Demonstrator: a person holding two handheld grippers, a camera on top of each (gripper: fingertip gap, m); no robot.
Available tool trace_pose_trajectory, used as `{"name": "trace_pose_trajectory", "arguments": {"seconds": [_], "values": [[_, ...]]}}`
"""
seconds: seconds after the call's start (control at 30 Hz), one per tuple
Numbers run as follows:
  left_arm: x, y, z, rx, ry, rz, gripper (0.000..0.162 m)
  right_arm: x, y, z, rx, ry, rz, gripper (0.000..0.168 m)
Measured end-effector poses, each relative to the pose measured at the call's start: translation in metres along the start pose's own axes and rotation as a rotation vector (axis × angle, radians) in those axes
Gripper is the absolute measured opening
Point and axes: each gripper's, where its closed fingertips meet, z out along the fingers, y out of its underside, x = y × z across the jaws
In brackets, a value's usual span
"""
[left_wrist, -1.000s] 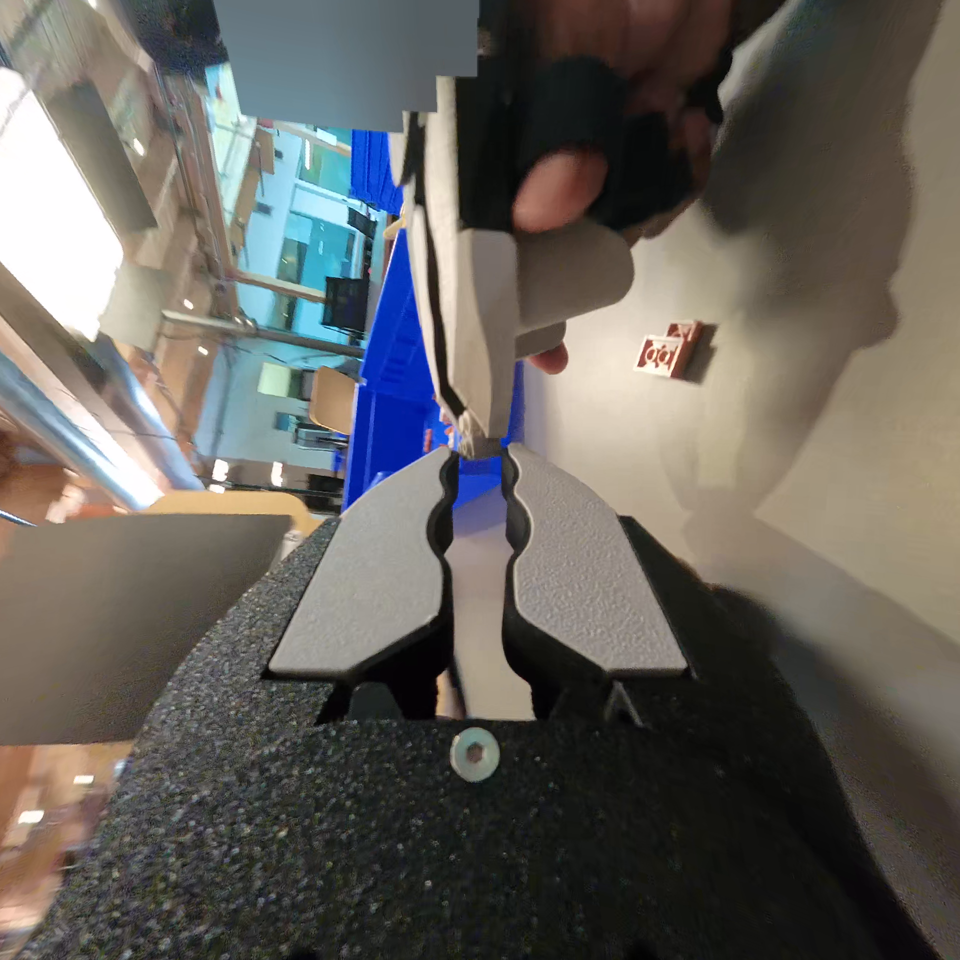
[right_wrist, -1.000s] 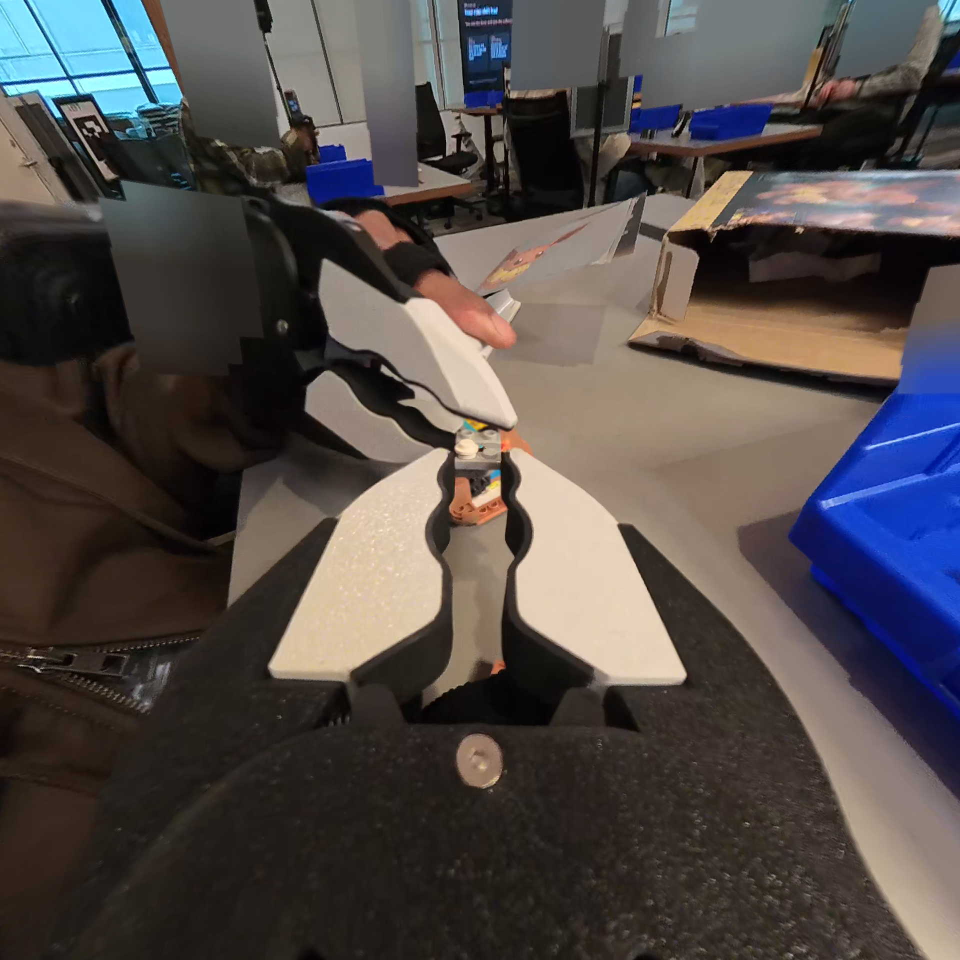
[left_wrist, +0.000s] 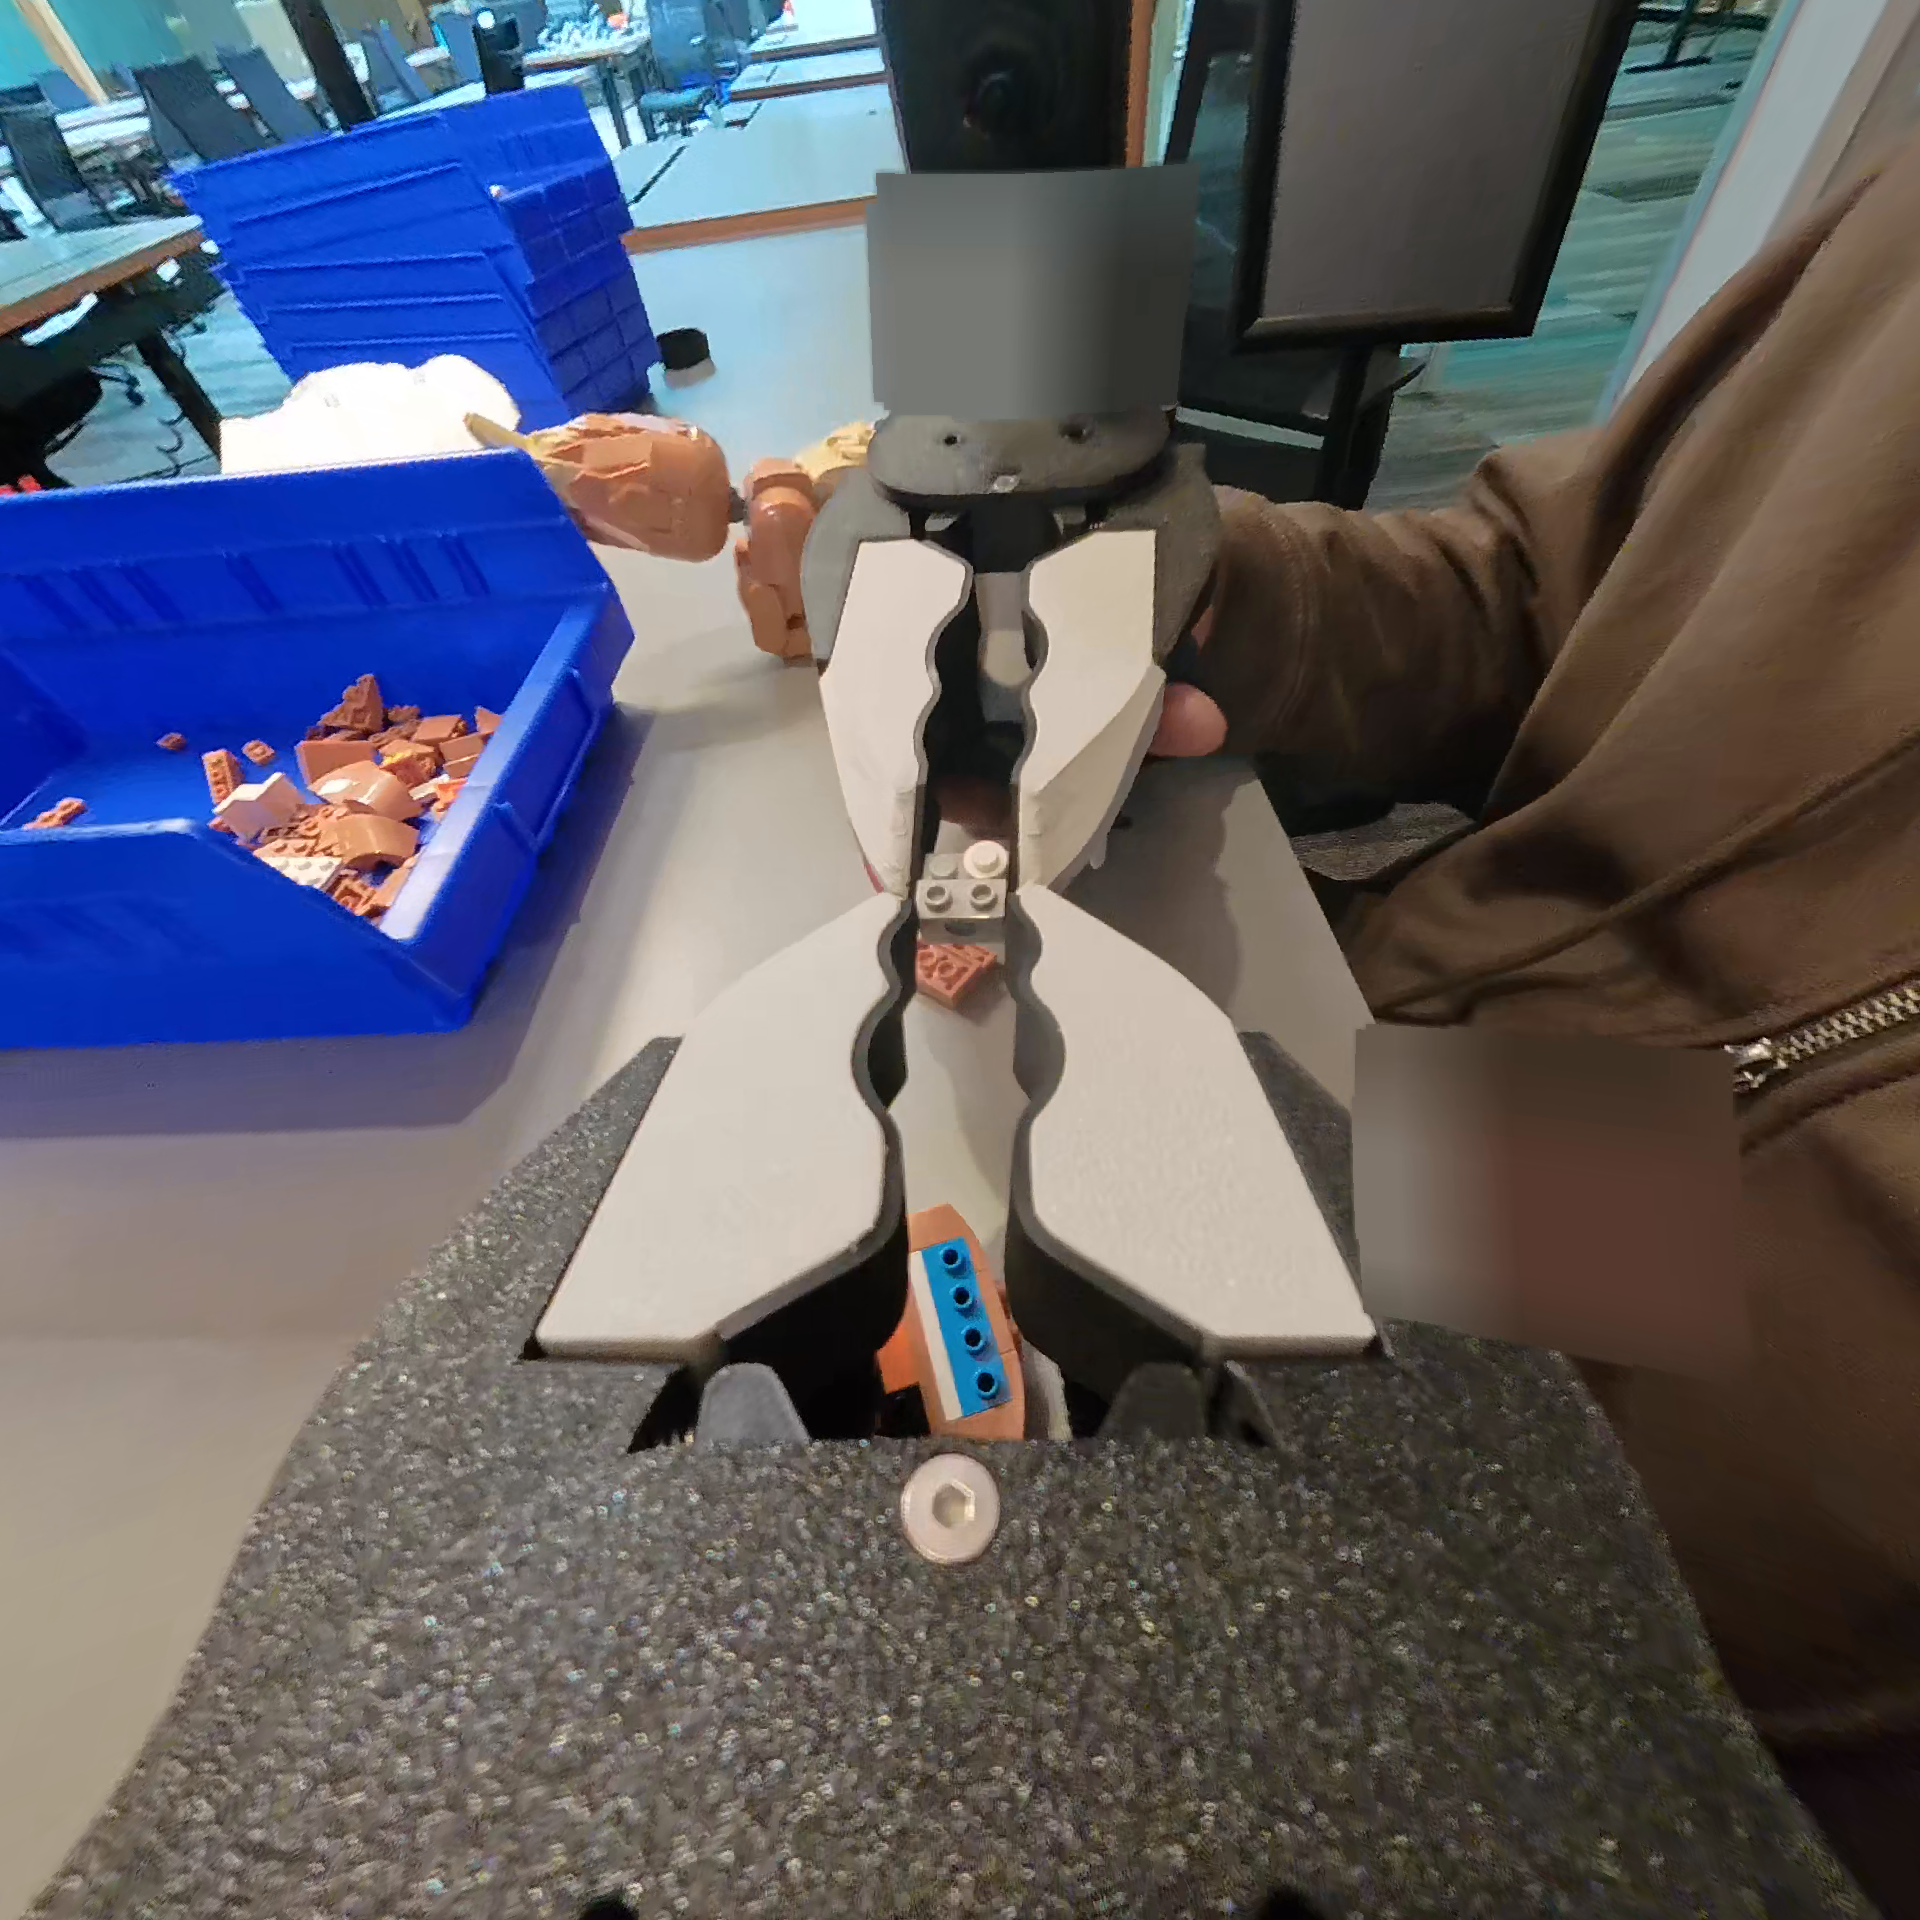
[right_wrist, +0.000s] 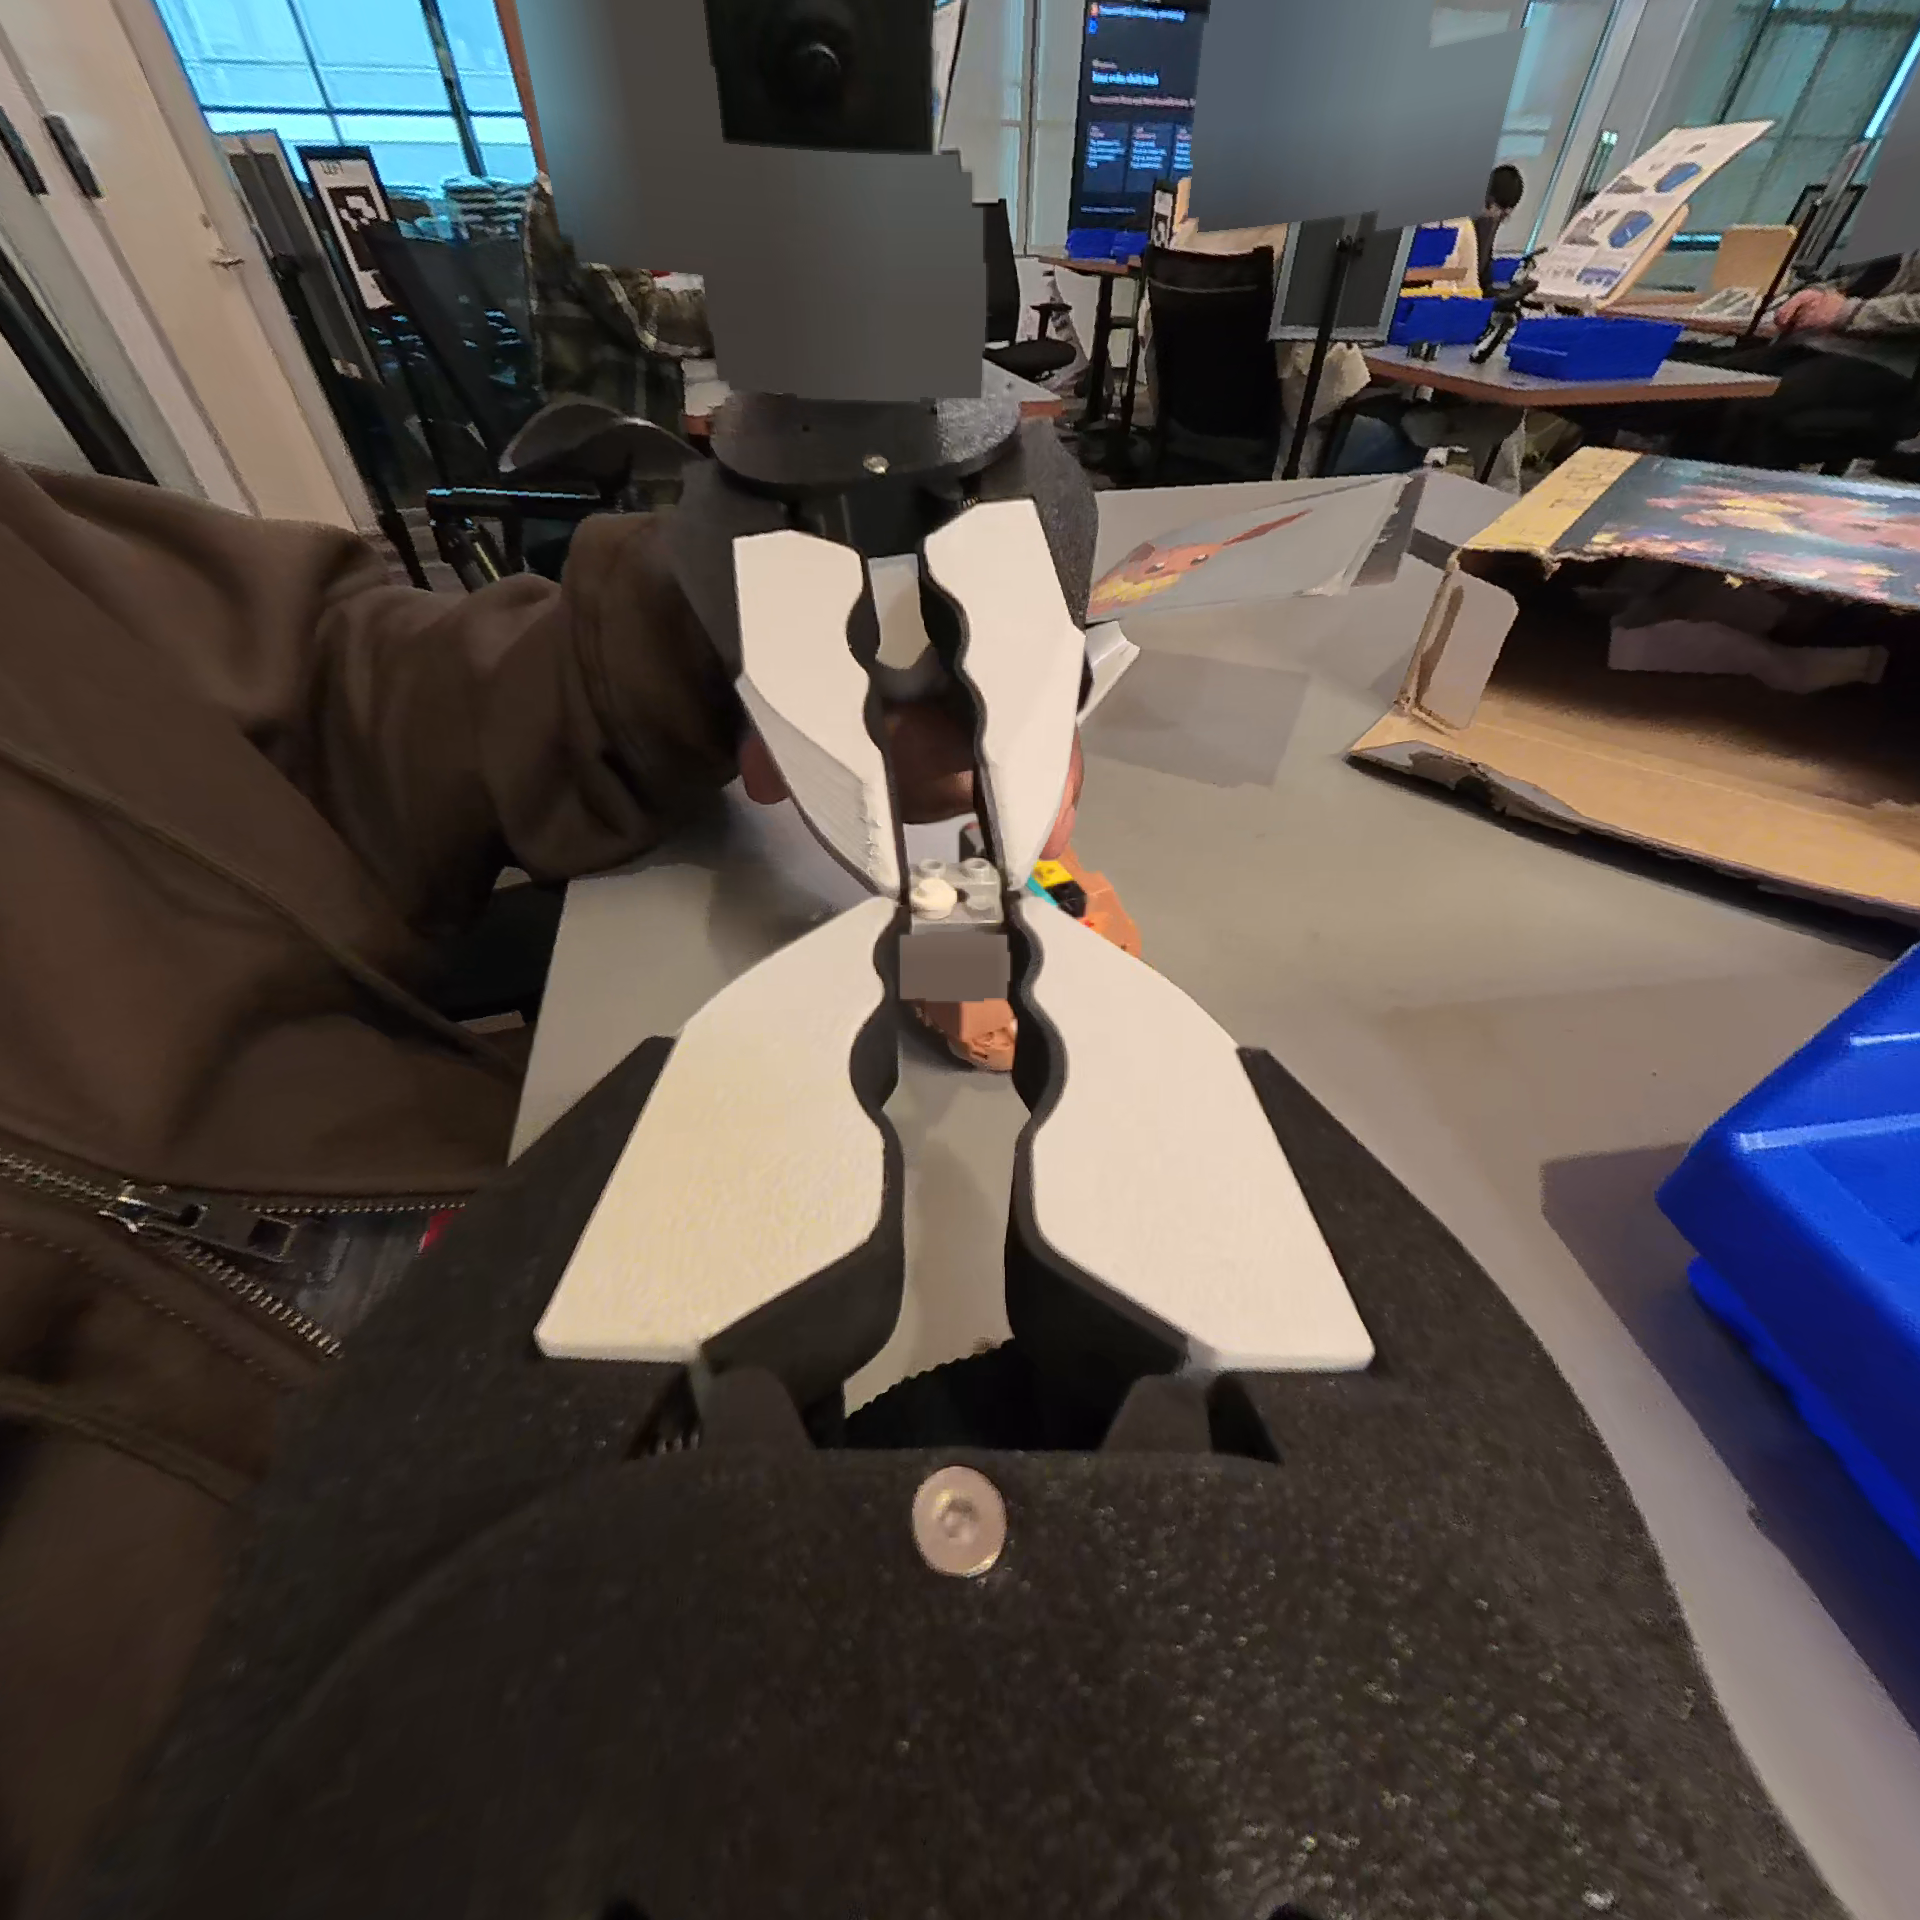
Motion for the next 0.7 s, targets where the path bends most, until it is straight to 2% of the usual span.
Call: {"name": "trace_pose_trajectory", "arguments": {"seconds": [0.13,0.23,0.4,0.57,0.63,0.7], "values": [[-0.01,-0.004,-0.005,-0.041,-0.049,-0.02,0.016,0.011,0.0,-0.003,-0.092,0.032,-0.02,0.024],[-0.027,-0.007,-0.014,-0.147,-0.111,0.014,0.016,0.026,-0.014,-0.01,-0.199,0.095,-0.139,0.025],[-0.078,-0.008,-0.023,-0.354,-0.293,0.22,0.016,0.058,-0.045,0.004,-0.368,0.14,-0.4,0.026],[-0.087,0.016,-0.018,-0.358,-0.38,0.278,0.016,0.076,-0.014,0.02,-0.383,0.056,-0.41,0.02],[-0.088,0.025,-0.022,-0.407,-0.402,0.337,0.016,0.082,0.004,0.021,-0.417,0.078,-0.422,0.019],[-0.087,0.03,-0.018,-0.411,-0.381,0.321,0.016,0.084,0.011,0.021,-0.444,0.101,-0.478,0.016]]}}
